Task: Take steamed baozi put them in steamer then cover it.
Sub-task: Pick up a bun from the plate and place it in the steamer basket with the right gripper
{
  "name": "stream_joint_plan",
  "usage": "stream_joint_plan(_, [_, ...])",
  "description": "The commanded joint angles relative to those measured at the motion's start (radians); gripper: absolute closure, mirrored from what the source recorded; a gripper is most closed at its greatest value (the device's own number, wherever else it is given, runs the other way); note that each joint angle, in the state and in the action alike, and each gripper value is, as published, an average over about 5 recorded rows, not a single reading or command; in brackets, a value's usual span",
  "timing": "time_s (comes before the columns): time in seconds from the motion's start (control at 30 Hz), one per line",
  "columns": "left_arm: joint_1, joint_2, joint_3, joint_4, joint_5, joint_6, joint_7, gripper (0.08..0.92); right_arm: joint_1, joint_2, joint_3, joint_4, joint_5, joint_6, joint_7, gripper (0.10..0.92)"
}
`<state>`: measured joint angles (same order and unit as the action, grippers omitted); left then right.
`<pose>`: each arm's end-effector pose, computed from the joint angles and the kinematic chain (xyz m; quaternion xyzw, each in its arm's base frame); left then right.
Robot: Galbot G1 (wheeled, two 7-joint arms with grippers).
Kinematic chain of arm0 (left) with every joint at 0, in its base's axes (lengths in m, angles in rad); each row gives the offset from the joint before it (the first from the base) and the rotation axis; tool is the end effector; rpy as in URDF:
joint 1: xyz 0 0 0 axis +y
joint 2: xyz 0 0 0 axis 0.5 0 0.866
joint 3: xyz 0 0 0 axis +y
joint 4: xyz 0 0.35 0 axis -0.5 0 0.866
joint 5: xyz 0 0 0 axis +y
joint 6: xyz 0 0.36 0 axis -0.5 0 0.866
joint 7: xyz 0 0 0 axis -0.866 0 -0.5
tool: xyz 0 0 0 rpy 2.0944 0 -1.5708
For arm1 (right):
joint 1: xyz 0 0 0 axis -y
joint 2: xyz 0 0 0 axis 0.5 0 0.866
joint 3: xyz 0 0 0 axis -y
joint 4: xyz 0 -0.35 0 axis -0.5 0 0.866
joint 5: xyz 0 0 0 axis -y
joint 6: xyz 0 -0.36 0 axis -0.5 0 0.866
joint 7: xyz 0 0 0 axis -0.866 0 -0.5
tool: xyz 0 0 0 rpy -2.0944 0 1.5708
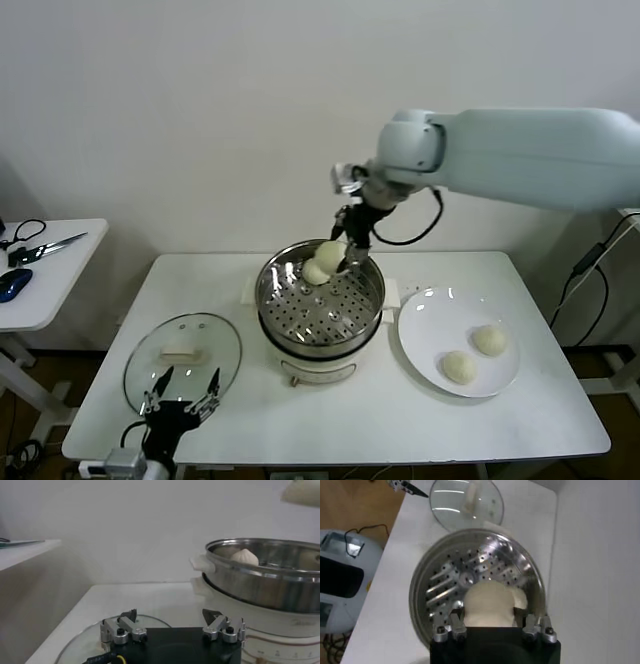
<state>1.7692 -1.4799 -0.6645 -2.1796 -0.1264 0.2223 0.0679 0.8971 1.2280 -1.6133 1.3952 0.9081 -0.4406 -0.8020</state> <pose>0.1271 0.0544 -0.2981 -0.0013 -0.9868 -0.0071 0.1621 0.5250 0.1430 0.0016 0.5665 -0.5469 0.5370 0.3028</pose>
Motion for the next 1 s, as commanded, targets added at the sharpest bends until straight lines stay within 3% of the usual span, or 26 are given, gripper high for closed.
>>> stream_joint_plan(0.03, [0.008, 0.002, -0.003, 0.002, 0.002, -0.007, -0.001, 0.177, -0.174, 0.150, 0.033, -0.124, -0.047, -0.032, 0.056, 0.371])
stream_joint_plan(0.3, [0.015, 0.001, -0.005, 0.005, 0.002, -0.013, -0.002, 0.177, -0.279, 0.225, 0.053, -0.280, -0.118, -0.030, 0.068, 0.365])
stream_joint_plan(0.87, [-0.002, 0.001, -0.004, 0.011, -0.002, -0.005, 0.000, 0.177, -0.333, 0.260, 0.065, -0.338, -0.155, -0.026, 0.072, 0.364])
stream_joint_plan(1.0, [-0.006, 0.001, -0.002, 0.013, -0.003, -0.003, 0.000, 0.177, -0.309, 0.233, 0.083, -0.307, -0.170, 0.003, 0.058, 0.291])
